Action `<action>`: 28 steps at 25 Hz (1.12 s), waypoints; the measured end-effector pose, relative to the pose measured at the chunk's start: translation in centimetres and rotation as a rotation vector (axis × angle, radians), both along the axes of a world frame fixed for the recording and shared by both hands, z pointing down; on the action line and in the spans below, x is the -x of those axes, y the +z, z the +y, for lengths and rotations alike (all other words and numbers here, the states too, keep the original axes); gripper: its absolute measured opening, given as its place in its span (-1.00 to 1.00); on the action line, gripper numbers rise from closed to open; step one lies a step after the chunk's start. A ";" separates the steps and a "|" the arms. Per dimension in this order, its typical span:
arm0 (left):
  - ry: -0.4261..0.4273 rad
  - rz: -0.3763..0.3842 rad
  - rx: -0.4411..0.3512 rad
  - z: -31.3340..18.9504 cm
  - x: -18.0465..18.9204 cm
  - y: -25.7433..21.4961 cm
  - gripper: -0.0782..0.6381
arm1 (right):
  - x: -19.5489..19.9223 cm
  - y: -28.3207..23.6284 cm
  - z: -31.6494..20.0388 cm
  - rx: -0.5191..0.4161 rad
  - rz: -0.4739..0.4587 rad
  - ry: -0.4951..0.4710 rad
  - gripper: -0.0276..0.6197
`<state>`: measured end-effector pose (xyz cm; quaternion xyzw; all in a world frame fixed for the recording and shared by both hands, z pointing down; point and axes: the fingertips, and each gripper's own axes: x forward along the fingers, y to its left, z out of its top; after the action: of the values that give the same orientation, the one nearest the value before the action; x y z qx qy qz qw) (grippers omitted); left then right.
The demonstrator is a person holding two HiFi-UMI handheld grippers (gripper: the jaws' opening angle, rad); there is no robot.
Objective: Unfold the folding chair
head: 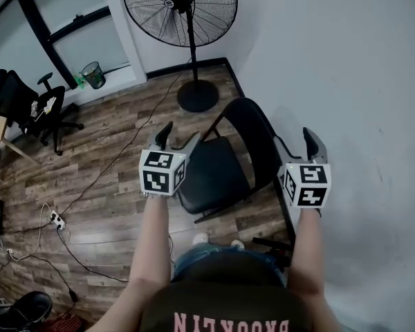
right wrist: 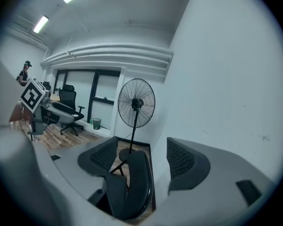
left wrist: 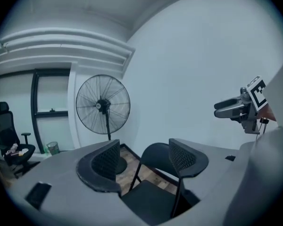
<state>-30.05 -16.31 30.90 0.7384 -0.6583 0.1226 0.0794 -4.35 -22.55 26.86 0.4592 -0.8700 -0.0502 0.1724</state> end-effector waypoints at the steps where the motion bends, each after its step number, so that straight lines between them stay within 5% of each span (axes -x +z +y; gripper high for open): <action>1: 0.004 -0.017 -0.029 -0.1 0.0 -1.2 0.11 | 0.1 -1.1 0.0 -0.028 -0.012 -0.010 0.08; 11: 0.049 -0.132 -0.319 -0.6 -1.4 -12.3 0.11 | -1.2 -9.8 0.3 -0.262 -0.082 -0.022 0.08; 20: 0.068 -0.202 -0.531 0.8 -2.5 -19.0 0.00 | -1.7 -14.1 1.7 -0.376 -0.133 -0.034 0.06; 25: 0.062 -0.237 -0.582 2.0 -2.9 -19.7 -0.37 | -2.1 -15.3 3.3 -0.419 -0.180 -0.027 -0.35; 28: 0.050 -0.235 -0.591 2.6 -2.6 -19.7 -0.73 | -2.1 -15.8 4.4 -0.442 -0.173 -0.019 -0.79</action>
<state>-27.48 -13.75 11.18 0.7262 -0.6519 0.0124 -0.2181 -2.22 -18.15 11.09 0.4802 -0.8536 -0.2018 -0.0079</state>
